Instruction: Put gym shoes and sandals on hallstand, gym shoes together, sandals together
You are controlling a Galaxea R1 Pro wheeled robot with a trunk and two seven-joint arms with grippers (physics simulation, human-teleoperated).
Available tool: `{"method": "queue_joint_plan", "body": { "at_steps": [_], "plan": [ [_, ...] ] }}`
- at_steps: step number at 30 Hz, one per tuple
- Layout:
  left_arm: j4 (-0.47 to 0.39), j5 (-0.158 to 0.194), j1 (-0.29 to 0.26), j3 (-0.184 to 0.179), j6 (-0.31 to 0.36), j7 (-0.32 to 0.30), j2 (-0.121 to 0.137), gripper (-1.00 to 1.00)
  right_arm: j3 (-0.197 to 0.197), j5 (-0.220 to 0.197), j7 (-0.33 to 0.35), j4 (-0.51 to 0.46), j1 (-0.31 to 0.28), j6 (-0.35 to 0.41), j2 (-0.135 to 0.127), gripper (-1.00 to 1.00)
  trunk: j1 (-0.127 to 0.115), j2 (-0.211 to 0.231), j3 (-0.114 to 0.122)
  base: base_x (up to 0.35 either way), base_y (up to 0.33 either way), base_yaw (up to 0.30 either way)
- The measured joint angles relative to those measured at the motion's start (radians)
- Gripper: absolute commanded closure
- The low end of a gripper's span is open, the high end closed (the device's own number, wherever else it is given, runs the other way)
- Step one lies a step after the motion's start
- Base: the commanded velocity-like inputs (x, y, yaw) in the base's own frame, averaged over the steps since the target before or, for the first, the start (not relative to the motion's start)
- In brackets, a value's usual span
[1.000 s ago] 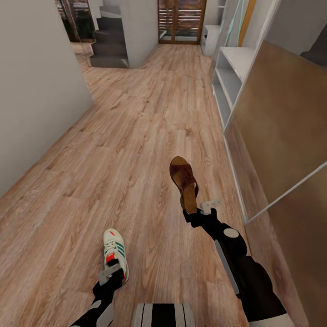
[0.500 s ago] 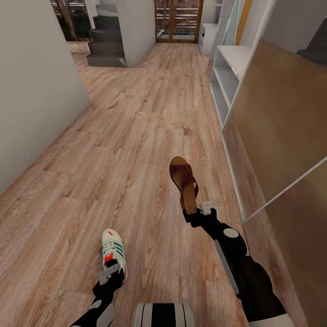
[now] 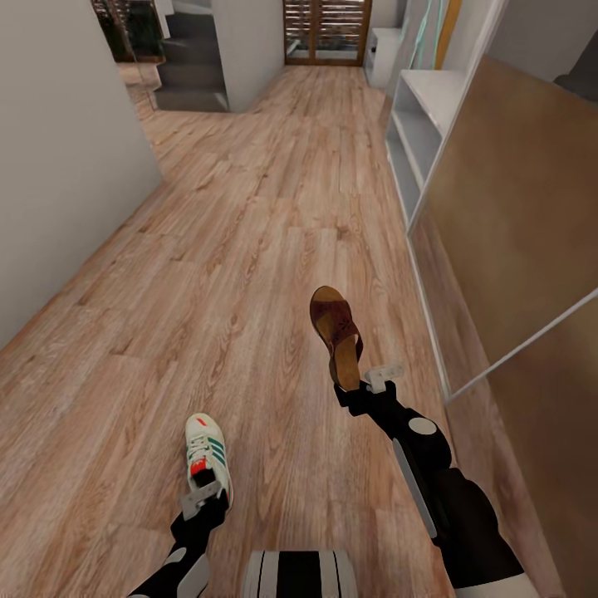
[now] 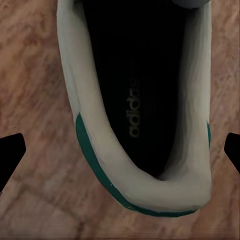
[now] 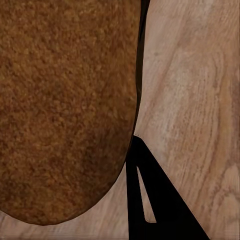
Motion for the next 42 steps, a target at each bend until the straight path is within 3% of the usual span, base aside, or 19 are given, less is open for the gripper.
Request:
{"method": "queue_joint_plan", "body": {
  "at_steps": [3,32,42],
  "plan": [
    [-0.003,-0.001,0.000,-0.001,0.000,-0.001,0.000,-1.00,0.000,0.000,0.000,0.000,0.000,0.000,0.000,1.00,0.001,-0.001,-0.012,0.000,0.000,0.000],
    [-0.008,-0.001,-0.001,-0.005,0.000,-0.003,-0.001,-1.00,0.000,-0.001,0.000,0.000,0.000,0.000,0.000,1.00,0.001,-0.001,-0.012,0.000,0.000,0.000],
    [-0.008,-0.001,-0.001,-0.005,0.000,-0.003,-0.001,-1.00,0.000,0.000,0.000,0.000,0.000,0.000,0.000,1.00,0.006,-0.003,-0.051,0.000,0.000,0.000]
  ]
}}
